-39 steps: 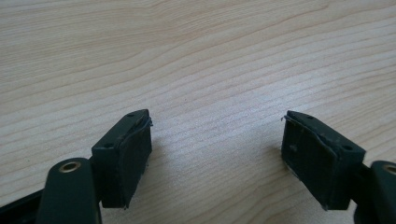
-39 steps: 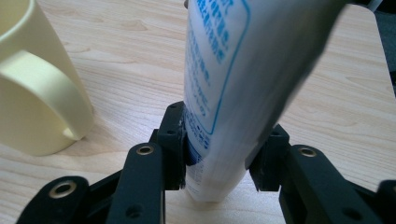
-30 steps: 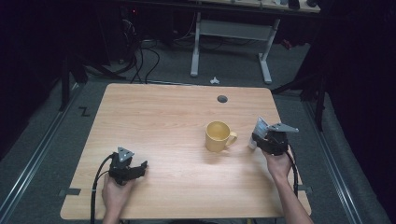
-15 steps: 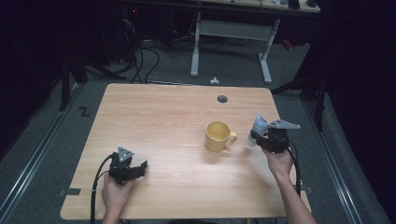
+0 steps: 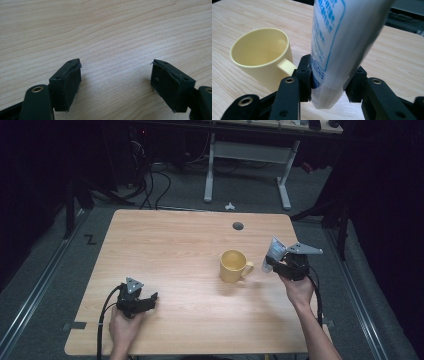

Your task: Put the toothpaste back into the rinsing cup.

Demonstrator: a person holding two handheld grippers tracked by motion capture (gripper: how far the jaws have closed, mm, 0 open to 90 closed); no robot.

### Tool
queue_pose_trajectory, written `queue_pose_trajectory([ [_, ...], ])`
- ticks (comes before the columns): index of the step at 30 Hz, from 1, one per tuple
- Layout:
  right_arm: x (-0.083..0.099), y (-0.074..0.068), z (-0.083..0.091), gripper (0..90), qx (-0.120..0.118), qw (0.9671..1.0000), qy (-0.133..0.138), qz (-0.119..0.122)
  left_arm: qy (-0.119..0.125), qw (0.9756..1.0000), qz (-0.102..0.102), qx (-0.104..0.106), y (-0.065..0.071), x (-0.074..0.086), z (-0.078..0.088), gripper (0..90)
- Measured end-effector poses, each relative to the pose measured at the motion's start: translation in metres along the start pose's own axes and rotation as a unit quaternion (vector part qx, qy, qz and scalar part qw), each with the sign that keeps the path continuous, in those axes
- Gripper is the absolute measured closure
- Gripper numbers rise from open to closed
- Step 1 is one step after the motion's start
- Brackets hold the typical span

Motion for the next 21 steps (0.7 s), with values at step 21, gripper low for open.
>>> queue_pose_trajectory([
  [21, -0.037, -0.030, 0.010, 62.9, -0.049, 0.9984, 0.016, 0.022, 0.000, 1.0000, 0.000, 0.000, 0.000, 0.000, 0.000, 24.6],
])
Point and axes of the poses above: each handheld gripper's, and its own axes: z roughly backward along the jaws, x roughly out of its underside, y roughly to its right, the point moved 10 cm from there along -z, roughly forward along the jaws, and after that the axes turned 5 degrees about -z, right-handed, at the moved point
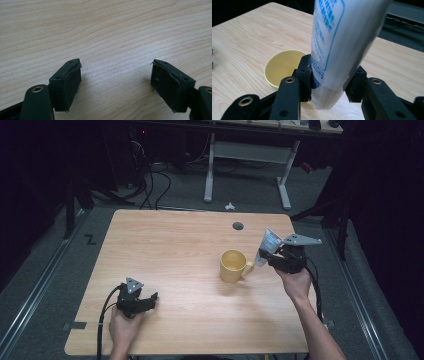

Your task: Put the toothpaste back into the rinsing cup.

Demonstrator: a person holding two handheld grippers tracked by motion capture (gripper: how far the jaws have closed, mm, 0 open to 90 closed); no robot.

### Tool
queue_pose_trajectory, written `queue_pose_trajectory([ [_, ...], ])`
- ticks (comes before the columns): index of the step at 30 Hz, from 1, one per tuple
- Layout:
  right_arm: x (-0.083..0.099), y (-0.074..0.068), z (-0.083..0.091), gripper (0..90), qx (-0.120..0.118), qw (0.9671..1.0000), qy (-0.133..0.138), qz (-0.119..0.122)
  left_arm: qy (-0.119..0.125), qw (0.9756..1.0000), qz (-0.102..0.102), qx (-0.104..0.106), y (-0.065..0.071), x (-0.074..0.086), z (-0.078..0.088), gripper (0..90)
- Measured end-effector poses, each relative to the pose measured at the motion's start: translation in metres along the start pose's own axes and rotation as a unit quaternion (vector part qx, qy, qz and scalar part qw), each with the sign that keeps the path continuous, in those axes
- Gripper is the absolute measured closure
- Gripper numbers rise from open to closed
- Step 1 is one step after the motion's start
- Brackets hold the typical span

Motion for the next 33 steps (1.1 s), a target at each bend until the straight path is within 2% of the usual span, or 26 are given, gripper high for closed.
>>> queue_pose_trajectory([
  [4, -0.004, -0.005, -0.001, 62.9, -0.004, 1.0000, 0.000, 0.004, 0.000, 1.0000, 0.000, 0.000, 0.000, 0.000, 0.000, 24.6],
  [15, -0.020, -0.028, -0.012, 62.9, -0.035, 0.9991, 0.003, 0.024, 0.000, 1.0000, 0.000, 0.000, 0.000, 0.000, 0.000, 24.6],
  [21, -0.022, -0.037, -0.020, 62.9, -0.041, 0.9987, -0.002, 0.032, 0.000, 1.0000, 0.000, 0.000, 0.000, 0.000, 0.000, 24.6],
  [33, -0.023, -0.047, -0.036, 62.9, -0.050, 0.9982, -0.008, 0.032, 0.000, 1.0000, 0.000, 0.000, 0.000, 0.000, 0.000, 24.6],
])
Point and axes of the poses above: each handheld gripper's, and its own axes: z roughly backward along the jaws, x roughly out of its underside, y roughly to its right, the point moved 10 cm from there along -z, roughly forward along the jaws, and after that the axes turned 5 degrees about -z, right-handed, at the moved point
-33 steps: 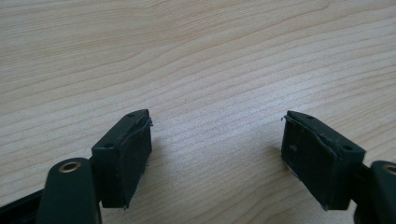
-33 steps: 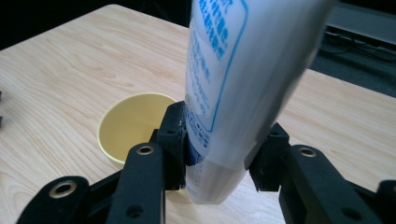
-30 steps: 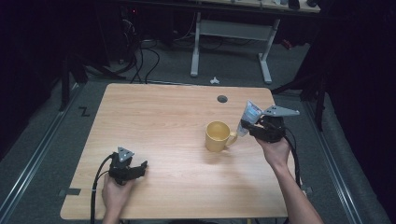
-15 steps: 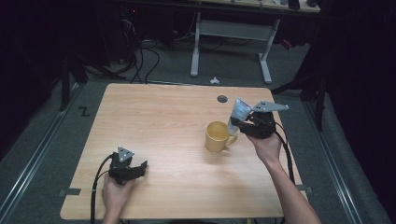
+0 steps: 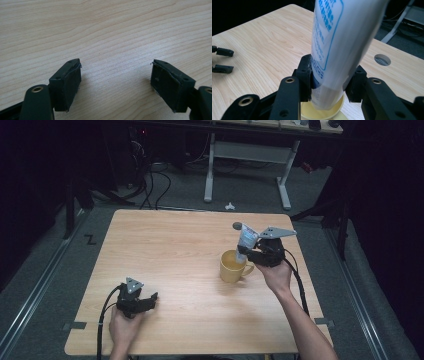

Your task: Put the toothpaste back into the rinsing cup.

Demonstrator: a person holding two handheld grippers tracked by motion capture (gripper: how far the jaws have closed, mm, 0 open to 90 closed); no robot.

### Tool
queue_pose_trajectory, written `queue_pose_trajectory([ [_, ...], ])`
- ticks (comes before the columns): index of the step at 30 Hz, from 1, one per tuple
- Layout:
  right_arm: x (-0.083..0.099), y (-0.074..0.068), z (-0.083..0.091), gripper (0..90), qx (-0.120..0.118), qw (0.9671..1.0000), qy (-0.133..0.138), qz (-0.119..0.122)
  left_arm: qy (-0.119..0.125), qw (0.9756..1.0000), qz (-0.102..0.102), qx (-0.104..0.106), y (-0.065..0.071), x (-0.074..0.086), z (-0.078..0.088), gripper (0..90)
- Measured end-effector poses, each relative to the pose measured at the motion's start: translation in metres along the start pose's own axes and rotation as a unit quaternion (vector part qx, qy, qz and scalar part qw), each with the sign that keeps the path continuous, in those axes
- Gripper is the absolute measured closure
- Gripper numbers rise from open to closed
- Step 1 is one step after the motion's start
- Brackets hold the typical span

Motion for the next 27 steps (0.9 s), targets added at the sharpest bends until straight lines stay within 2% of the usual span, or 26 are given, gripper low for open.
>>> queue_pose_trajectory([
  [12, 0.006, -0.004, -0.018, 62.9, -0.005, 0.9999, -0.012, -0.001, 0.000, 1.0000, 0.000, 0.000, 0.000, 0.000, 0.000, 24.6],
  [27, 0.012, -0.004, -0.030, 62.8, 0.000, 0.9998, -0.022, -0.001, 0.000, 1.0000, 0.000, 0.000, 0.000, 0.000, 0.000, 24.6],
])
Point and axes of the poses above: each handheld gripper's, and its own axes: z roughly backward along the jaws, x roughly out of its underside, y roughly to its right, the point moved 10 cm from there along -z, roughly forward along the jaws, and after that the axes turned 5 degrees about -z, right-handed, at the moved point
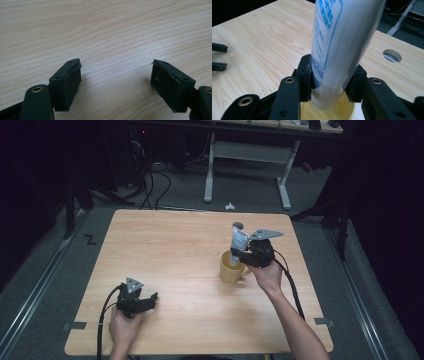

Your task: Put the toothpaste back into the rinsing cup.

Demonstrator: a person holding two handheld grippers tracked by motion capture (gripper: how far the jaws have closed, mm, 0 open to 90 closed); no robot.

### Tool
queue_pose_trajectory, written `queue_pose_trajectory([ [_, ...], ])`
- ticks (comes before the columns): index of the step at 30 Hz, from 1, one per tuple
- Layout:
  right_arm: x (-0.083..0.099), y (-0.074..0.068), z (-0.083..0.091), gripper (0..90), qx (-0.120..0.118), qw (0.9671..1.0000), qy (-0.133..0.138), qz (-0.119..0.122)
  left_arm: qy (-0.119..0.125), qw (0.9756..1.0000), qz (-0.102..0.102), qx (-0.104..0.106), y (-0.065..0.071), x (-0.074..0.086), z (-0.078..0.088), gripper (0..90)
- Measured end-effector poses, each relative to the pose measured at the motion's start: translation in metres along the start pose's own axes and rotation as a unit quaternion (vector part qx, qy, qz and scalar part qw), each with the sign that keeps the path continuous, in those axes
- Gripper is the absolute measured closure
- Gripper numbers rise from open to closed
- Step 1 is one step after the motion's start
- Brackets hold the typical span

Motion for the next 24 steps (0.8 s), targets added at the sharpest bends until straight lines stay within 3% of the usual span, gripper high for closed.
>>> queue_pose_trajectory([
  [12, 0.013, 0.008, -0.012, 62.6, 0.005, 0.9997, -0.013, -0.018, 0.000, 1.0000, 0.000, 0.000, 0.000, 0.000, 0.000, 24.6],
  [24, 0.024, 0.009, -0.021, 62.5, 0.009, 0.9995, -0.025, -0.017, 0.000, 1.0000, 0.000, 0.000, 0.000, 0.000, 0.000, 24.6],
])
Point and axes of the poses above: each handheld gripper's, and its own axes: z roughly backward along the jaws, x roughly out of its underside, y roughly to its right, the point moved 10 cm from there along -z, roughly forward along the jaws, and after that the axes turned 5 degrees about -z, right-handed, at the moved point
